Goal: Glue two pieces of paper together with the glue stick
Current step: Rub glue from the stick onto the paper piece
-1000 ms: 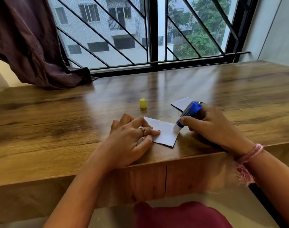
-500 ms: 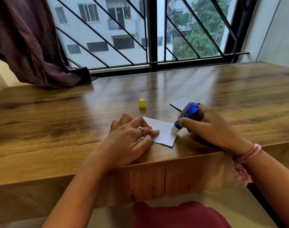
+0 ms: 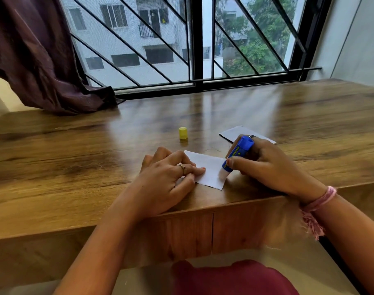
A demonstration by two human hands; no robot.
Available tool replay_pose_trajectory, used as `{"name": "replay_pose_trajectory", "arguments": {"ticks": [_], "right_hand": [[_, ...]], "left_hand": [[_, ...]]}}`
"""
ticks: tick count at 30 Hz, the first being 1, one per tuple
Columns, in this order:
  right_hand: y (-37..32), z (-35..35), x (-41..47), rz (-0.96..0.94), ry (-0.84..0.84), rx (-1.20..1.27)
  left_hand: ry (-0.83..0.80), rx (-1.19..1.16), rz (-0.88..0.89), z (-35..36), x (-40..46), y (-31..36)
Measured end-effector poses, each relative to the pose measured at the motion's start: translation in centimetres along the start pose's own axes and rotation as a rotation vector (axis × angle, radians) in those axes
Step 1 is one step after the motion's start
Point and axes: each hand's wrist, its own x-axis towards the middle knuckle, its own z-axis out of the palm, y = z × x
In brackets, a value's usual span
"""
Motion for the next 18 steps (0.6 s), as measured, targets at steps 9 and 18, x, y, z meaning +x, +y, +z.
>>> {"name": "replay_pose_trajectory", "arguments": {"ticks": [9,18], "right_hand": [[0.08,0.19,-0.1,-0.073,-0.077,0.018],[0.1,0.15,-0.19,-0.089,-0.128,0.001]], "left_hand": [[-0.003,0.0,0.002,0.13,0.02,-0.14],[-0.006,0.002,0.008,0.25,0.15,-0.36]]}}
